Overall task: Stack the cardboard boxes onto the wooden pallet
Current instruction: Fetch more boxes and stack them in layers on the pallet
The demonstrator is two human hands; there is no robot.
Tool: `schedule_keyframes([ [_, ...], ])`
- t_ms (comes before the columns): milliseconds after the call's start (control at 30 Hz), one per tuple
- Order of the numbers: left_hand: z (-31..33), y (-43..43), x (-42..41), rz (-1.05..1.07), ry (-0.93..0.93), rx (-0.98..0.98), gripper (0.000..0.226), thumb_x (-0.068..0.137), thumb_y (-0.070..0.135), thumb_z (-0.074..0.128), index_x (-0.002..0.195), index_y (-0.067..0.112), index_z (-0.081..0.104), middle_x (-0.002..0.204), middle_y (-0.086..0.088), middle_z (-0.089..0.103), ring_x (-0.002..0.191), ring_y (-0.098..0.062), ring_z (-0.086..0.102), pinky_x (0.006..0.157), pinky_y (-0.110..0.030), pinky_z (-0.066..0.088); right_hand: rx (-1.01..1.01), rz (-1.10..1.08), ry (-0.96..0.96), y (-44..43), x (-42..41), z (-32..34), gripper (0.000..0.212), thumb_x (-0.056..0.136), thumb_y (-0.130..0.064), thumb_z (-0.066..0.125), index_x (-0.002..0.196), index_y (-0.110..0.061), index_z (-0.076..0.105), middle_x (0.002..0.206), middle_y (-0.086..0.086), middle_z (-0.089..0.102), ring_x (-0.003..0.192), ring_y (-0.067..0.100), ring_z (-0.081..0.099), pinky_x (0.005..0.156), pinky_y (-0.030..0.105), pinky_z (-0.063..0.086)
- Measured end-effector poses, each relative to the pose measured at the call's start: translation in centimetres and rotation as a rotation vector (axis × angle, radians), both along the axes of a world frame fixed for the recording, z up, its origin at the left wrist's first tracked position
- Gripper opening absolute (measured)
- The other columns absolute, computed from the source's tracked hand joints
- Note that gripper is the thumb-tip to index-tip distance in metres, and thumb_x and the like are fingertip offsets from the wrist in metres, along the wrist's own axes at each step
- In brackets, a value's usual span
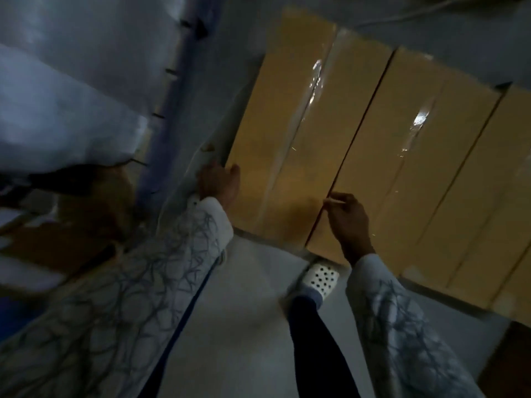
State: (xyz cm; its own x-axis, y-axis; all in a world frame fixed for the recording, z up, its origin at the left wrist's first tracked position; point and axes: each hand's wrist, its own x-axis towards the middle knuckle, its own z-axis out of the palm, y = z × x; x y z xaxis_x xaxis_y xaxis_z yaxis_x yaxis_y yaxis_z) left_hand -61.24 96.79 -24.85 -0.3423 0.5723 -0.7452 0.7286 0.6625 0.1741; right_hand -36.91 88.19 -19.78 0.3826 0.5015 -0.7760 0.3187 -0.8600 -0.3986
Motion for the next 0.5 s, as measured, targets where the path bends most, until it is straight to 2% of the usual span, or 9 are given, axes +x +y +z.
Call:
schedule_keyframes([
  [33, -2.5, 1.4, 0.4, 0.014, -0.002, 0.055, 0.068, 0.098, 0.051, 0.050, 0.151, 0.010, 0.040, 0.156, -0.015, 0.039, 0.142, -0.038, 0.036, 0.112, -0.051, 0.033, -0.011, 0.024, -0.057, 0.9, -0.4, -2.8, 0.037, 0.101, -0.029, 0.064, 0.134, -0.011, 0.062, 0.121, 0.009, 0.072, 0.105, 0.025, 0.067, 0.084, 0.028, 0.045],
  [100, -5.8, 3.5, 0.9, -0.012, -0.025, 0.126, 0.079, 0.096, 0.056, 0.054, 0.157, 0.012, 0.028, 0.163, -0.011, 0.029, 0.149, -0.034, 0.025, 0.118, -0.052, 0.025, 0.005, 0.017, -0.175, 2.2, -1.4, -7.2, 0.046, 0.099, -0.031, 0.065, 0.136, -0.004, 0.058, 0.129, 0.018, 0.065, 0.118, 0.035, 0.061, 0.090, 0.033, 0.044],
  [167, -8.6, 4.3, 0.3, -0.049, -0.033, 0.157, 0.080, 0.094, 0.059, 0.054, 0.156, 0.013, 0.031, 0.160, -0.010, 0.034, 0.147, -0.033, 0.030, 0.116, -0.053, 0.029, 0.029, -0.046, -0.260, 3.0, -3.1, -9.6, 0.055, 0.093, -0.032, 0.071, 0.134, 0.001, 0.054, 0.132, 0.024, 0.055, 0.121, 0.042, 0.052, 0.099, 0.041, 0.041],
  [267, -10.5, 4.1, -1.1, 0.036, -0.107, 0.220, 0.079, 0.079, 0.071, 0.052, 0.142, 0.025, 0.047, 0.143, -0.004, 0.055, 0.131, -0.031, 0.051, 0.106, -0.055, 0.043, 0.057, -0.190, -0.342, 3.6, -5.7, -10.6, 0.073, 0.084, -0.033, 0.080, 0.136, 0.005, 0.045, 0.136, 0.025, 0.041, 0.123, 0.044, 0.042, 0.105, 0.045, 0.032],
  [333, -10.2, 4.4, -1.2, 0.096, -0.163, 0.254, 0.061, 0.081, 0.061, 0.057, 0.132, 0.029, 0.058, 0.131, 0.001, 0.065, 0.119, -0.027, 0.061, 0.100, -0.049, 0.051, 0.062, -0.279, -0.286, 3.9, -6.7, -10.5, 0.091, 0.083, -0.036, 0.083, 0.149, 0.003, 0.035, 0.143, 0.022, 0.036, 0.130, 0.042, 0.039, 0.112, 0.045, 0.031],
  [400, -8.9, 5.2, -0.8, 0.121, -0.174, 0.255, 0.038, 0.092, 0.038, 0.061, 0.128, 0.024, 0.064, 0.124, 0.001, 0.069, 0.113, -0.026, 0.063, 0.098, -0.040, 0.052, 0.060, -0.347, -0.189, 4.3, -7.1, -10.1, 0.101, 0.078, -0.047, 0.083, 0.154, -0.005, 0.033, 0.146, 0.016, 0.038, 0.135, 0.040, 0.040, 0.116, 0.050, 0.035],
  [433, -8.5, 5.6, -0.7, 0.118, -0.165, 0.244, 0.034, 0.095, 0.033, 0.061, 0.127, 0.023, 0.065, 0.124, 0.000, 0.069, 0.112, -0.026, 0.064, 0.095, -0.035, 0.052, 0.057, -0.391, -0.155, 4.6, -7.1, -9.6, 0.103, 0.072, -0.053, 0.081, 0.154, -0.009, 0.036, 0.145, 0.012, 0.040, 0.135, 0.038, 0.043, 0.115, 0.052, 0.039],
  [500, -6.8, 6.1, -0.5, 0.127, -0.162, 0.207, 0.036, 0.095, 0.034, 0.060, 0.128, 0.022, 0.065, 0.125, -0.001, 0.069, 0.113, -0.026, 0.063, 0.092, -0.031, 0.050, 0.043, -0.470, -0.122, 5.5, -6.9, -8.4, 0.105, 0.066, -0.058, 0.079, 0.152, -0.011, 0.040, 0.145, 0.008, 0.041, 0.134, 0.036, 0.045, 0.112, 0.053, 0.043],
])
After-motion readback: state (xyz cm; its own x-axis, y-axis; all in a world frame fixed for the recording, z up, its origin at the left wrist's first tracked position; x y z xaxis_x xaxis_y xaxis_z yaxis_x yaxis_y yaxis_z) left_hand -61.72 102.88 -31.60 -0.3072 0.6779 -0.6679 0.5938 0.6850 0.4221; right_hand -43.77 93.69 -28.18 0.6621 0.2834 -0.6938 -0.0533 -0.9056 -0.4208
